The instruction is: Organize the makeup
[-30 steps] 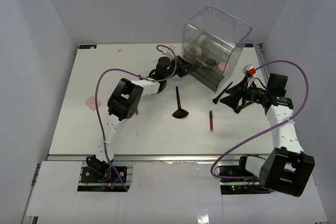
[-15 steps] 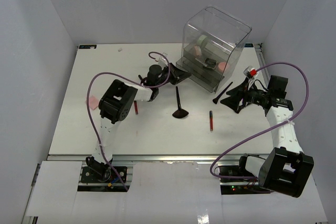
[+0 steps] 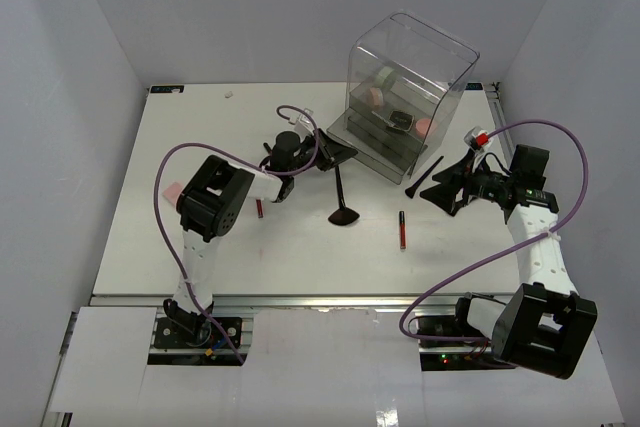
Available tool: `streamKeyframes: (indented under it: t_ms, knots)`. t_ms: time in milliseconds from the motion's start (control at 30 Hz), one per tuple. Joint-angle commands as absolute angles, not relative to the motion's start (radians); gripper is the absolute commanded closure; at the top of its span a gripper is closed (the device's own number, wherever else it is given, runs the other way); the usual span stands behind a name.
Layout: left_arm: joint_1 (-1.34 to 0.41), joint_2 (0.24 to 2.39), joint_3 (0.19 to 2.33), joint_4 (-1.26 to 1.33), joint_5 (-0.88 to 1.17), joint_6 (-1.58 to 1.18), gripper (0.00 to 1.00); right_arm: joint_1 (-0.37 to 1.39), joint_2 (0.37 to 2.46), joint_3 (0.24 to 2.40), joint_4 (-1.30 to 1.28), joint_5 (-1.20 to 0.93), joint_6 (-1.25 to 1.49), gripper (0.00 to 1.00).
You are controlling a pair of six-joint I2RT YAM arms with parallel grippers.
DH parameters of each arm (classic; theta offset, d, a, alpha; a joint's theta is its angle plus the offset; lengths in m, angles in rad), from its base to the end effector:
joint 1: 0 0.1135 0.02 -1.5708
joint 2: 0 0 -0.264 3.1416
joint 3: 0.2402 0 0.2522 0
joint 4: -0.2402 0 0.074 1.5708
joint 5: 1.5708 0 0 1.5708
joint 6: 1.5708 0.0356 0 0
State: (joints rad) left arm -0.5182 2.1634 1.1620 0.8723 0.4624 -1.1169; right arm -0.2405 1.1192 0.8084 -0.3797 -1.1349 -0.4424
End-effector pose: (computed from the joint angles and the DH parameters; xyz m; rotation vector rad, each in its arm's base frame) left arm 0.3874 -0.2392 0.1449 -0.1875 1.9596 -1.5459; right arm 0.2262 -0.0223 0.2765 -0.7365 1.7787 0.8166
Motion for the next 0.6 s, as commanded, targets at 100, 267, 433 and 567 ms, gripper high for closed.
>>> streamKeyframes:
  t_ms: [100,267,433,567]
  knots:
    - [-0.497,2.044,1.114,0.827,0.496,-1.018,0.57,-0.244,1.106,0.805,-0.344,-1.108,-0.423,0.19]
    - [-0.497,1.999,1.096,0.815,0.503,-0.98,0.32,-0.244,1.086,0.802,-0.347,-1.075,-0.423,0.13]
    - [-0.492,1.924,1.063,0.766,0.502,-0.917,0.21,-0.231,1.078,0.807,-0.369,-1.041,-0.448,0.1]
    - [-0.491,1.809,1.036,0.627,0.487,-0.781,0.19,-0.185,1.083,0.829,-0.446,-0.944,-0.519,0.09]
